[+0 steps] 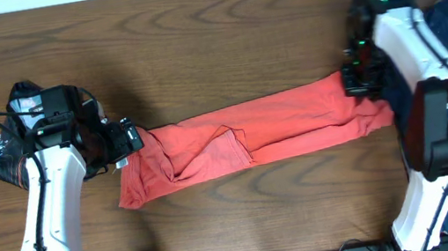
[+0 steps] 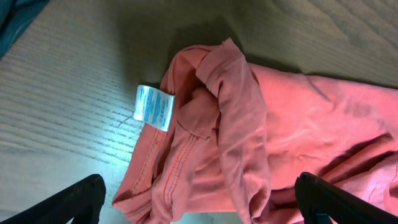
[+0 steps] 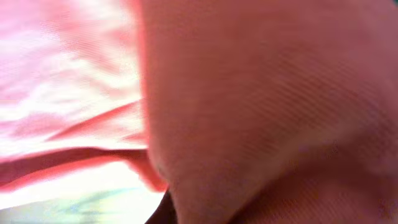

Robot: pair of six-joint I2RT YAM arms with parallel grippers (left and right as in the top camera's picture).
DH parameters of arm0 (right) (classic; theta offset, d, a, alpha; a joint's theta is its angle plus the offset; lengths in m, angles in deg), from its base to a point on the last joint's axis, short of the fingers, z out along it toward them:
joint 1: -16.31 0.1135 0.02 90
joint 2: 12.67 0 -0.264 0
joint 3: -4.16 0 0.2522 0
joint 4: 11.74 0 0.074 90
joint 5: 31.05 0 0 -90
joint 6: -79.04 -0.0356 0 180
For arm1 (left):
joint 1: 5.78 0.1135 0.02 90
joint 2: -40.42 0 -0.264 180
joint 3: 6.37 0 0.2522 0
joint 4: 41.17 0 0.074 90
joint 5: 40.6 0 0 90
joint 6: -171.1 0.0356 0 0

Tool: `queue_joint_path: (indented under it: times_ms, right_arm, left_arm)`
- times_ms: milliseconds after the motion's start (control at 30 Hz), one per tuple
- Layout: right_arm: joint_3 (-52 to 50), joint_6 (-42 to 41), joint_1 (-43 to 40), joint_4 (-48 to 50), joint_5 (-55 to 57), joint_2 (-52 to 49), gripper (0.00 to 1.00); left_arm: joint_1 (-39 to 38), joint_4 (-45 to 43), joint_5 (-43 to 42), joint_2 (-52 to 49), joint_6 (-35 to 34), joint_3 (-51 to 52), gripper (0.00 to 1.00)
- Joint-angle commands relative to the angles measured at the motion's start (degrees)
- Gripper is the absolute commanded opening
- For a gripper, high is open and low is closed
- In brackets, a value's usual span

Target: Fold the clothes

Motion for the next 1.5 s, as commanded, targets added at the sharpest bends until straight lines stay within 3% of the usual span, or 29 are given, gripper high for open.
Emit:
queue_joint_path:
  times_ms: [0,300,633,733,833,933,1200,1367,1467]
  right_arm:
    - [1.0,-3.5,6.9,-0.3,-2.9,0.2,0.05]
    - [1.0,-10.3,20.7,1.9,-4.4,0.0,0.15]
    - [1.0,-12.6,28.5,9.3,-5.7,-0.1,0.29]
    - [1.0,-12.2,29.7,11.3,-7.5,-0.1,0.43]
    - [1.0,-3.9,31.0,15.5,-14.8,-0.1,0.51]
    - [1.0,-4.5,31.7,16.6,-12.7,-0.1,0.52]
    - [1.0,-18.8,28.9,10.3,6.6,-0.1,0.56]
    - [1.0,-17.9,26.5,10.3,6.6,-0.1,0.58]
    - [0.9,-17.0,25.6,10.6,6.6,-0.1,0.66]
  left_arm:
    - [0.0,0.6,0.0,0.0,0.7,-0.4,0.98]
    - [0.0,1.4,0.1,0.0,0.7,-0.4,0.98]
    - [0.0,1.5,0.1,0.0,0.7,-0.4,0.98]
    - [0.0,1.5,0.1,0.0,0.7,-0.4,0.98]
    - [0.0,1.5,0.1,0.0,0.7,-0.4,0.98]
    - [0.0,1.5,0.1,0.0,0.7,-0.4,0.98]
    - [0.0,1.5,0.1,0.0,0.7,-0.4,0.98]
    - [0.0,1.5,0.1,0.0,0.7,-0.4,0.98]
    - [0.0,1.6,0.1,0.0,0.7,-0.4,0.98]
